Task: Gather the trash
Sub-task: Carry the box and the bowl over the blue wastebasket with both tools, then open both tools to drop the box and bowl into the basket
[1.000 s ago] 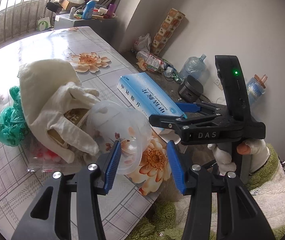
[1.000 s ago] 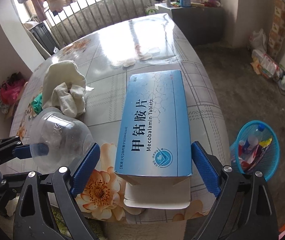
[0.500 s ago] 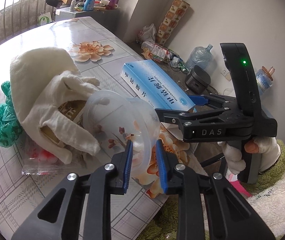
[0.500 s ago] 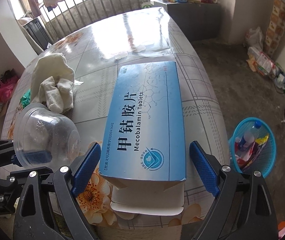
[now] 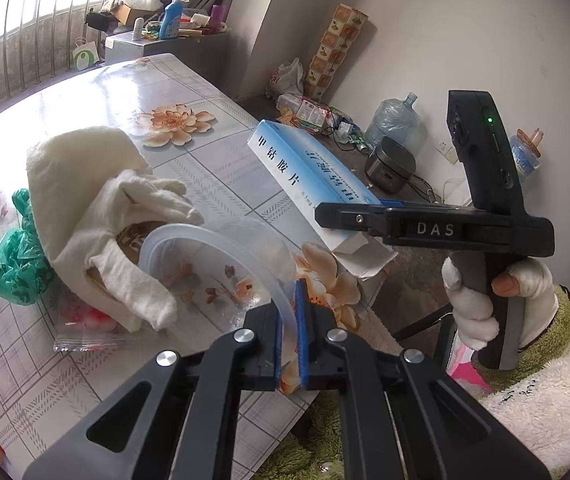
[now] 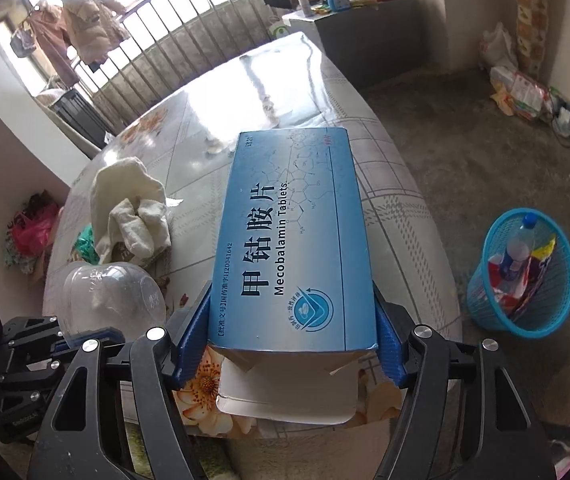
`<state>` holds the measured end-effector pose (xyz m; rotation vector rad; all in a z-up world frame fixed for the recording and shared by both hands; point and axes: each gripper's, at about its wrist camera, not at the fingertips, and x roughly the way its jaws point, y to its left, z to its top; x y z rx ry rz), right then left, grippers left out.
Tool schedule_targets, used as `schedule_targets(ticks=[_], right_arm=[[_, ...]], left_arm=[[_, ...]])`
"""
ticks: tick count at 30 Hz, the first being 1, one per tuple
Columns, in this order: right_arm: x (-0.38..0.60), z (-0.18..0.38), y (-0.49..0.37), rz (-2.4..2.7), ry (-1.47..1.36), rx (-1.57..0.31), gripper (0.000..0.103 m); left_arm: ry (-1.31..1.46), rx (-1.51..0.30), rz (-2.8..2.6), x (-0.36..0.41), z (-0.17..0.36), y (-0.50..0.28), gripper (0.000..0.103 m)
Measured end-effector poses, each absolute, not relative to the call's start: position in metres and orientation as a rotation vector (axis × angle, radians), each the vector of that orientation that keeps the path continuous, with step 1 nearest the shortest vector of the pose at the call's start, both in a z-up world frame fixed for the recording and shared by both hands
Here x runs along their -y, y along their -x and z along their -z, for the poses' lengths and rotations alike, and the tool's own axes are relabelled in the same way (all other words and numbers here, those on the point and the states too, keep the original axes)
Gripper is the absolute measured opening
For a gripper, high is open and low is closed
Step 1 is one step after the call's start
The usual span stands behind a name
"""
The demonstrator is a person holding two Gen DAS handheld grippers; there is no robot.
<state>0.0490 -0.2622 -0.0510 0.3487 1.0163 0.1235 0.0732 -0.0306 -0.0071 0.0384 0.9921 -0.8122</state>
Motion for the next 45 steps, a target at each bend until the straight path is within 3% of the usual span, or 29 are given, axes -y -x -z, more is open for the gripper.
schedule_targets(ticks=[11,20,27,35,36,37,38,40,45], right_arm=[[0.332,0.029,-0.015,-0.119,-0.649,-0.856,0.065],[0.421,0.022,0.033,0.071,-0.823,-0.672,0.066],[0.488,0.064,0.065,0.235,-1.036,-0.646,0.066],[0.53,0.119,0.071,0.346,-1.242,-0.674,0.066],[0.535,0.122,0.072,0.35,-1.252,-0.675,0.066],[0.538,0.125,0.072,0.355,-1.259,-0.678,0.066],[0.54,0.127,0.072,0.359,-1.267,-0.685,0.066],[0.542,0.132,0.072,0.362,-1.287,-0.695,0.066],[0.548,0.143,0.07,0.361,-1.32,-0.713,0.066]], left_arm=[[-0.149,-0.886,0.953,0.084,-0.041,-0.082,0.006],[-0.25,-0.88,1.16,0.198,-0.07,-0.111,0.006],[-0.398,-1.013,1.255,0.319,-0.032,-0.131,0.006],[-0.557,-1.216,1.247,0.435,0.069,-0.152,0.006],[-0.578,-1.219,1.234,0.446,0.081,-0.154,0.008],[-0.594,-1.217,1.227,0.455,0.093,-0.155,0.022],[-0.614,-1.21,1.212,0.462,0.104,-0.156,0.047],[-0.645,-1.174,1.154,0.471,0.12,-0.162,0.063],[-0.598,-1.184,1.097,0.462,0.119,-0.178,0.065]])
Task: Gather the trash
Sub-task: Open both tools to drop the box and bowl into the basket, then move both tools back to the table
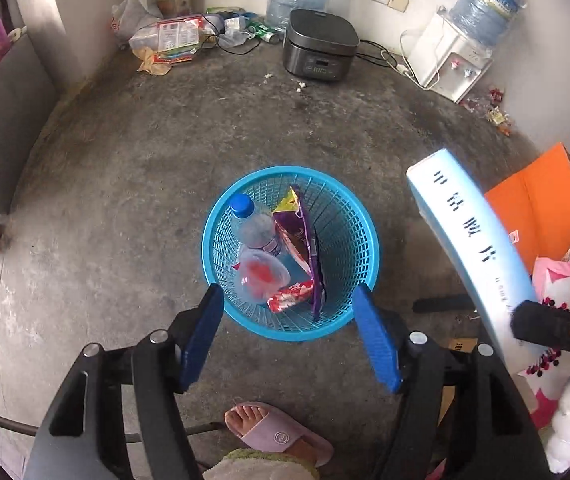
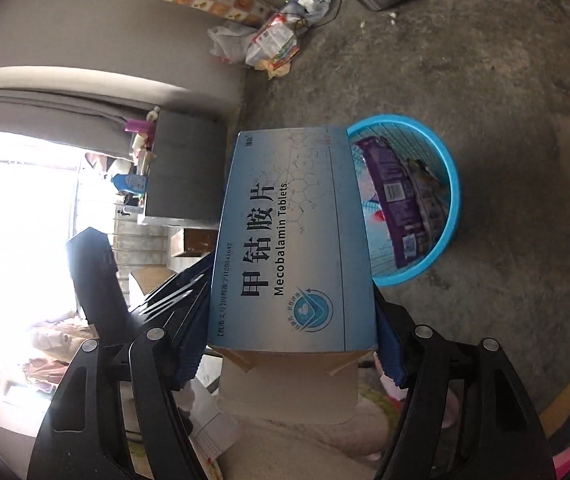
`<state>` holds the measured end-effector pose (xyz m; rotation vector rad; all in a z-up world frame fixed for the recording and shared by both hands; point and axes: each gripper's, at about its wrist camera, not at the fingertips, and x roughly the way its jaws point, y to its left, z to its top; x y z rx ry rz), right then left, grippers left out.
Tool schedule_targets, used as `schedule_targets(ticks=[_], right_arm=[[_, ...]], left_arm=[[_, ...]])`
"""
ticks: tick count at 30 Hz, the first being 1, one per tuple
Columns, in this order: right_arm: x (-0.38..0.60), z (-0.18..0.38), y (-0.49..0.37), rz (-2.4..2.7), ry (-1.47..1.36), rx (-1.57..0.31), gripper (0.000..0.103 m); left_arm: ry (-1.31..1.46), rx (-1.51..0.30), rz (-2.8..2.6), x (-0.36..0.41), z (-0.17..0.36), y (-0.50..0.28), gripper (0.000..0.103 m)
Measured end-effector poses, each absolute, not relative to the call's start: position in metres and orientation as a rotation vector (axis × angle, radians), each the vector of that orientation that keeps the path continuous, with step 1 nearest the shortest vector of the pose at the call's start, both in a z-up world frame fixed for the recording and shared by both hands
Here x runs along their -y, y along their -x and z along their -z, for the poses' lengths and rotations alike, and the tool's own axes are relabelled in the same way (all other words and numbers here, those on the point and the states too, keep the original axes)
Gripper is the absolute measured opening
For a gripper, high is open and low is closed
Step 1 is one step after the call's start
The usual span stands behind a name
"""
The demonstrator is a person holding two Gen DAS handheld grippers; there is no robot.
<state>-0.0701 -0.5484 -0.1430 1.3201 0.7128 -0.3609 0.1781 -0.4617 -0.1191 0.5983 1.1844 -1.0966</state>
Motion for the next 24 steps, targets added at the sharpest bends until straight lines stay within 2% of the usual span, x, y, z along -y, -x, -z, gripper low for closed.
schedule_targets(ticks=[8,11,13,18,24], right_arm=[[0.553,0.175,0.02,0.309,-1.348,-0.841,0.067],[0.561,0.192,-0.008,0.32,-1.342,-0.892,0.073],[0.568,0.207,-0.025,0.366,-1.295,-0.941,0.081],[0.57,0.246,-0.034,0.527,-1.162,-1.119,0.081],[0.55,0.22,0.01,0.545,-1.176,-1.026,0.081]], left_arm=[[-0.402,-1.063,1.013,0.384,0.032,-0.211,0.072],[-0.327,-0.993,0.972,0.341,-0.001,-0.216,0.075],[-0.294,-0.949,0.93,0.309,-0.017,-0.216,0.077],[-0.228,-0.912,0.839,0.232,-0.032,-0.206,0.079],[-0.144,-0.918,0.737,0.149,-0.036,-0.192,0.079]])
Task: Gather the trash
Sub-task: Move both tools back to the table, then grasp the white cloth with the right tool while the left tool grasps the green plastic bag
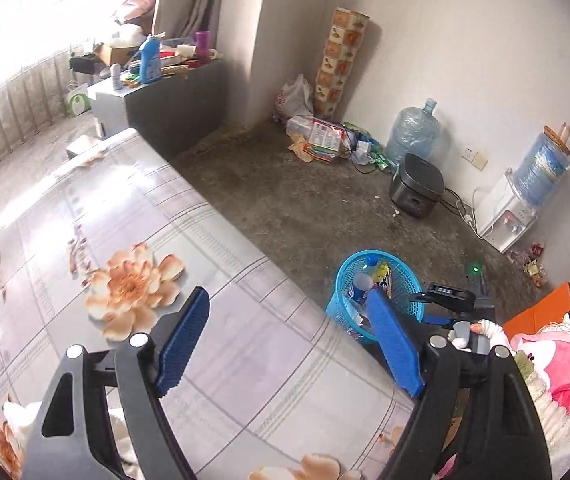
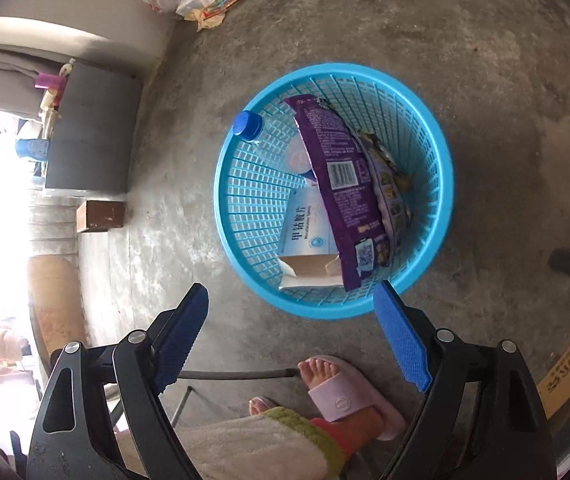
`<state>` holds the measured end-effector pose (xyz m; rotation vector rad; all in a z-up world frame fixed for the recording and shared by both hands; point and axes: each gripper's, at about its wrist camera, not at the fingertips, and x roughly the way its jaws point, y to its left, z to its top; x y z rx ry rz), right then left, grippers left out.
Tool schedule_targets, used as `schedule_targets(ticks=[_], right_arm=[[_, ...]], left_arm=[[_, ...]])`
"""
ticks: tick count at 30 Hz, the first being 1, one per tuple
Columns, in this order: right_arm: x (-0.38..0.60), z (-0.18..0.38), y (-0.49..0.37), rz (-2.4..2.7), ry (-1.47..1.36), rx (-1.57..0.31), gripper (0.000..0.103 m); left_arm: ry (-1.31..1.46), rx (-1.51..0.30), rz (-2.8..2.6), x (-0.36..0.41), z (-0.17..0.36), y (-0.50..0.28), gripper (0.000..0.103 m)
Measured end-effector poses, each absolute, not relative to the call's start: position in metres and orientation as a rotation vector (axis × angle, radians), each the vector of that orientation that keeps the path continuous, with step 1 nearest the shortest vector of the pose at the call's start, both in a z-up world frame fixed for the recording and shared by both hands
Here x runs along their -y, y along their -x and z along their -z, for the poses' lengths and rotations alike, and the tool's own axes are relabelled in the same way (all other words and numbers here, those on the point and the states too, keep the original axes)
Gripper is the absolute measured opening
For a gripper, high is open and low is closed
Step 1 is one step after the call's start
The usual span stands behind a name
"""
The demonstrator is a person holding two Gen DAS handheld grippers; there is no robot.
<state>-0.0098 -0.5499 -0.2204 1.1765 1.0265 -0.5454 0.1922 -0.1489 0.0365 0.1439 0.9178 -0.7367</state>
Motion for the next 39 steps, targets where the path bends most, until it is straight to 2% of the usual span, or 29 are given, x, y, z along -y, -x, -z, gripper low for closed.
schedule_targets(ticks=[9,14,19,26,31,39], right_arm=[[0.496,0.126,0.024,0.451,-0.976,-0.909,0.081],[0.441,0.07,-0.012,0.245,-0.82,-0.871,0.081],[0.376,0.033,-0.059,-0.002,-0.682,-0.854,0.081],[0.267,0.029,-0.111,-0.325,-0.572,-0.933,0.08],[0.215,0.037,-0.138,-0.418,-0.514,-0.991,0.074],[0.167,0.048,-0.184,-0.539,-0.485,-1.069,0.073]], left_arm=[[-0.048,-0.757,0.709,0.075,-0.055,-0.157,0.079],[0.012,-0.655,0.655,0.019,-0.066,-0.141,0.079],[0.115,-0.657,0.517,-0.044,-0.057,-0.133,0.079],[0.235,-0.704,0.421,-0.107,-0.034,-0.123,0.079],[0.232,-0.728,0.432,-0.119,-0.021,-0.12,0.079],[0.18,-0.801,0.447,-0.115,0.004,-0.124,0.062]])
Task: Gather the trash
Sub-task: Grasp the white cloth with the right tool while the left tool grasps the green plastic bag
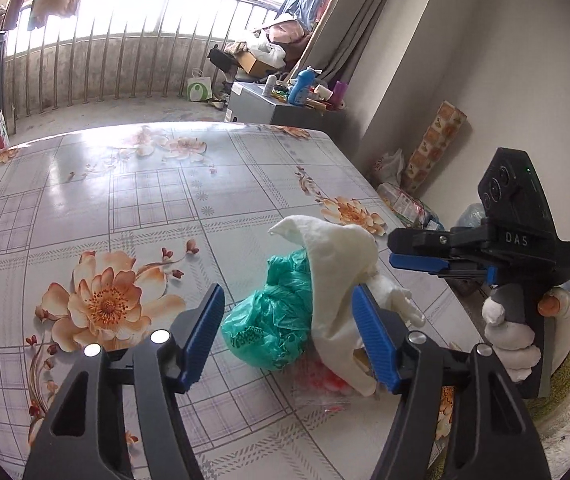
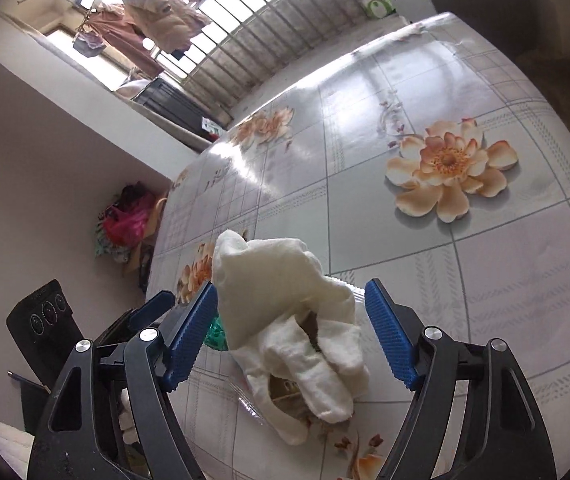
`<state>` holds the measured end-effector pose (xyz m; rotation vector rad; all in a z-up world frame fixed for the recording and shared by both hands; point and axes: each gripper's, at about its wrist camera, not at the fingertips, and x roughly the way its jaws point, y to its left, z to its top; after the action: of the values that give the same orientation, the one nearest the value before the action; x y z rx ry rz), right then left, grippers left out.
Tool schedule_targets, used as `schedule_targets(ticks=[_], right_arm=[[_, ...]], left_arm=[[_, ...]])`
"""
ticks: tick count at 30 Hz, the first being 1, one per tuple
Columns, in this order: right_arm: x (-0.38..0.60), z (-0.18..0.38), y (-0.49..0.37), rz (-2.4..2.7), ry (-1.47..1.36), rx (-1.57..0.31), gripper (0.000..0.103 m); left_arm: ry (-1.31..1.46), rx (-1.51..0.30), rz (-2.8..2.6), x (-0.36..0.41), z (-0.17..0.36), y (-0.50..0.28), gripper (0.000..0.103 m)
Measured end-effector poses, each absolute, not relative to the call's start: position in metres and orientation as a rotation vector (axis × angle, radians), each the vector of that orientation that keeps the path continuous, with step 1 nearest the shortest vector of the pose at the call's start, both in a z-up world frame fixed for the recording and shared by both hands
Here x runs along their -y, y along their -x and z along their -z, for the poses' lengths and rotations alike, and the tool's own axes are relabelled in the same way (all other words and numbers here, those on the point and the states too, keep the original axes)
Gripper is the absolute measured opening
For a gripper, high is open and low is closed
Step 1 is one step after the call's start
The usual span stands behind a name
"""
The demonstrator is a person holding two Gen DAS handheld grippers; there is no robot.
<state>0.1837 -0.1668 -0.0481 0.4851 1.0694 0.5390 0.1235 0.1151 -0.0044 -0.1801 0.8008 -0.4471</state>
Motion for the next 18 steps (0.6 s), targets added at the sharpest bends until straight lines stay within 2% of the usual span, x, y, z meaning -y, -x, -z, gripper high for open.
schedule_targets(ticks=[2,4,5,7,8,10,18], right_arm=[[0.158,0.054,-0.191,-0.533,-0.473,-1.083,0.07],[0.155,0.061,-0.196,-0.537,-0.472,-1.112,0.049],[0.152,0.063,-0.197,-0.532,-0.478,-1.12,0.044],[0.156,0.058,-0.19,-0.548,-0.51,-1.113,0.017],[0.158,0.053,-0.187,-0.556,-0.531,-1.101,0.014],[0.167,0.042,-0.18,-0.563,-0.56,-1.064,0.01],[0.228,0.018,-0.146,-0.545,-0.712,-0.963,0.009]], left_arm=[[0.196,-0.826,0.459,-0.113,0.011,-0.128,0.053],[0.205,-0.858,0.465,-0.111,0.018,-0.132,0.046],[0.21,-0.875,0.466,-0.109,0.022,-0.134,0.041],[0.218,-0.894,0.478,-0.108,0.026,-0.137,0.037],[0.214,-0.893,0.48,-0.107,0.026,-0.137,0.036],[0.199,-0.891,0.487,-0.104,0.026,-0.136,0.036],[0.183,-0.91,0.461,-0.1,0.029,-0.138,0.036]])
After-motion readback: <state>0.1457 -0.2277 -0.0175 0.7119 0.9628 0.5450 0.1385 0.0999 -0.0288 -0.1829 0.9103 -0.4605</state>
